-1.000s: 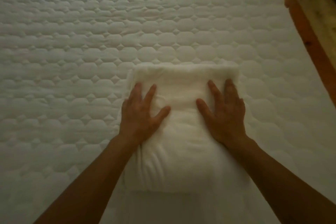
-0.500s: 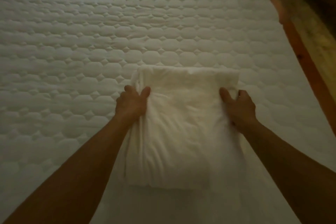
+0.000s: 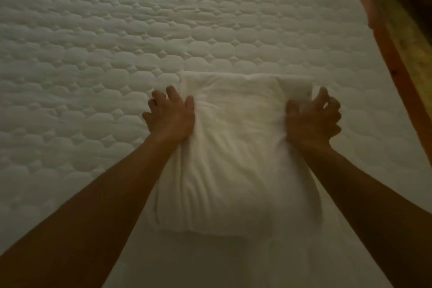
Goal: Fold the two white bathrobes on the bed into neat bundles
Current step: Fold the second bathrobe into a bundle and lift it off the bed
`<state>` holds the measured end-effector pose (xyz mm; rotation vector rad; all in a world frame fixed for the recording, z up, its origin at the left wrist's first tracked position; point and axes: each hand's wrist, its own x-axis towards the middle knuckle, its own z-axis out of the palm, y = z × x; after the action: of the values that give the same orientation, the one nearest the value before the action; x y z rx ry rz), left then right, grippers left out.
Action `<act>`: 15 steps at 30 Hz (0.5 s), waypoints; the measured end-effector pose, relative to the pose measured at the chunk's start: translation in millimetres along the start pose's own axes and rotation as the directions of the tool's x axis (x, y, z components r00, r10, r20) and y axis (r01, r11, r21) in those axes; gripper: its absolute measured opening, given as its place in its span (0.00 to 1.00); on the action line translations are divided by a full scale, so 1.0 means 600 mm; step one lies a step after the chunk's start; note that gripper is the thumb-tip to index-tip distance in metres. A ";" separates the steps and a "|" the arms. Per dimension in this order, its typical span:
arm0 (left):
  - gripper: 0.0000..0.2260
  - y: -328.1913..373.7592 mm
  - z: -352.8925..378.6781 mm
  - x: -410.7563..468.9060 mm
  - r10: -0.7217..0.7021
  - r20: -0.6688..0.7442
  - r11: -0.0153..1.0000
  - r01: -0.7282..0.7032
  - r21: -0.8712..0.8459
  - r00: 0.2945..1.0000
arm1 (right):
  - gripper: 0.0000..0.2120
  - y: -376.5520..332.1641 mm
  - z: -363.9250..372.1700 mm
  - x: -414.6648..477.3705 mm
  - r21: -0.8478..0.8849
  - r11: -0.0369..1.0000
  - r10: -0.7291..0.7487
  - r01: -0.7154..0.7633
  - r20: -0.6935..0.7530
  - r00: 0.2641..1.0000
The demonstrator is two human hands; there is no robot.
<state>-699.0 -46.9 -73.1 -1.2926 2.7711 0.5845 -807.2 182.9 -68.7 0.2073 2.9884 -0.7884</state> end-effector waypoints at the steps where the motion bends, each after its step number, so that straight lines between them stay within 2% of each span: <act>1: 0.29 0.011 -0.005 -0.020 0.106 -0.097 0.994 -0.105 0.014 0.990 | 0.34 -0.016 -0.002 -0.021 0.021 0.986 -0.163 0.165 -0.054 0.985; 2: 0.31 0.022 -0.007 -0.043 0.264 -0.164 0.964 -0.265 0.015 0.951 | 0.34 -0.034 0.000 -0.045 0.035 0.938 -0.341 0.344 -0.066 0.938; 3: 0.32 0.025 -0.006 -0.066 0.430 -0.141 0.903 -0.427 0.050 0.892 | 0.33 -0.048 0.007 -0.069 0.008 0.867 -0.498 0.498 -0.016 0.867; 4: 0.32 0.016 0.000 -0.084 0.556 -0.040 0.830 -0.550 0.096 0.831 | 0.32 -0.052 0.018 -0.088 -0.049 0.788 -0.608 0.614 0.092 0.788; 5: 0.32 -0.003 0.009 -0.097 0.606 0.081 0.779 -0.611 0.142 0.792 | 0.30 -0.045 0.030 -0.100 -0.119 0.718 -0.655 0.686 0.219 0.724; 6: 0.32 -0.032 0.020 -0.103 0.585 0.190 0.771 -0.614 0.168 0.788 | 0.30 -0.027 0.039 -0.105 -0.182 0.680 -0.640 0.711 0.328 0.695; 7: 0.32 -0.068 0.029 -0.103 0.538 0.241 0.794 -0.582 0.176 0.808 | 0.30 -0.002 0.043 -0.104 -0.223 0.678 -0.600 0.701 0.383 0.702; 9: 0.31 -0.118 0.037 -0.089 0.451 0.258 0.857 -0.495 0.145 0.855 | 0.33 0.046 0.040 -0.089 -0.233 0.764 -0.498 0.602 0.379 0.780; 12: 0.30 -0.121 0.030 -0.078 0.413 0.277 0.893 -0.445 0.063 0.868 | 0.37 0.054 0.024 -0.080 -0.233 0.856 -0.345 0.462 0.409 0.845; 15: 0.29 -0.090 0.015 -0.099 0.376 0.192 0.893 -0.410 0.185 0.907 | 0.38 0.020 -0.004 -0.122 -0.205 0.874 -0.356 0.440 0.344 0.869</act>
<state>-621.4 -31.7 -88.2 -0.6149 2.8773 0.3500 -732.8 185.8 -66.5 -0.5188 2.8282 -0.3598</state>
